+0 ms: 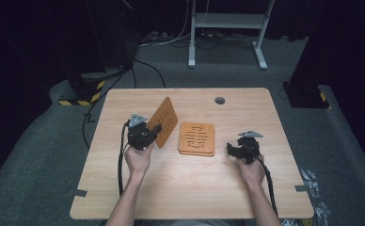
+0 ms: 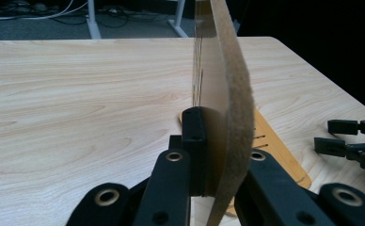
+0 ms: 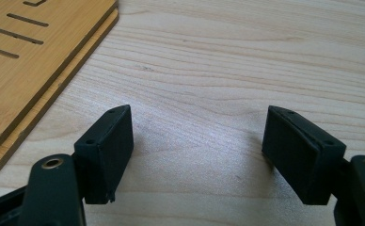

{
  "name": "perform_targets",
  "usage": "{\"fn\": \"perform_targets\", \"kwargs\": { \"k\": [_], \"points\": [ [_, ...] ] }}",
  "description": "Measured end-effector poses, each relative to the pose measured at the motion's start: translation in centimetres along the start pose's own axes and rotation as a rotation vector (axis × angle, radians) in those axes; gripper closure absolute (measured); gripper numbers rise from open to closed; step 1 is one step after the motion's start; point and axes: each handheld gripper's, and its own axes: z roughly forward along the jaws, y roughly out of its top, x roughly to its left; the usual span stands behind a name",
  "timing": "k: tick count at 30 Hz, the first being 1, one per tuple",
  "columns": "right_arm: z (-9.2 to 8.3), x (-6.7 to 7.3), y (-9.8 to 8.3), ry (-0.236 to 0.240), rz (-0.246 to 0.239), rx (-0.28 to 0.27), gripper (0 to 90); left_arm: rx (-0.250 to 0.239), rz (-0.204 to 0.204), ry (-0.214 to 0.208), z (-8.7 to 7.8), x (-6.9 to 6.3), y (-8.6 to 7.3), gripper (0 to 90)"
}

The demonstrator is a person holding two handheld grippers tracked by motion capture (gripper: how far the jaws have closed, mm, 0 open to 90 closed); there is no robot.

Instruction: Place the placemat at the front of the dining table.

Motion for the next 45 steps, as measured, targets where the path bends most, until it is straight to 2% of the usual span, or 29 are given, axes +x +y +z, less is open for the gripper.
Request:
{"fn": "perform_targets", "kwargs": {
  "k": [13,25,37,45],
  "points": [
    [0.0,0.0,0.0,0.001,0.006,0.001,25.2,-0.003,-0.012,0.04,-0.6,1.2,-0.7,85.8],
    [0.0,0.0,0.0,0.0,0.001,0.0,25.2,-0.007,-0.027,0.095,-0.7,2.3,-1.3,85.8],
    [0.0,0.1,0.0,0.003,0.009,0.004,25.2,-0.001,-0.046,0.133,-0.1,3.3,-2.3,85.8],
    [0.1,0.1,0.0,-0.009,0.006,-0.011,25.2,-0.006,-0.053,0.159,0.4,3.8,-2.8,85.8]
  ]
}}
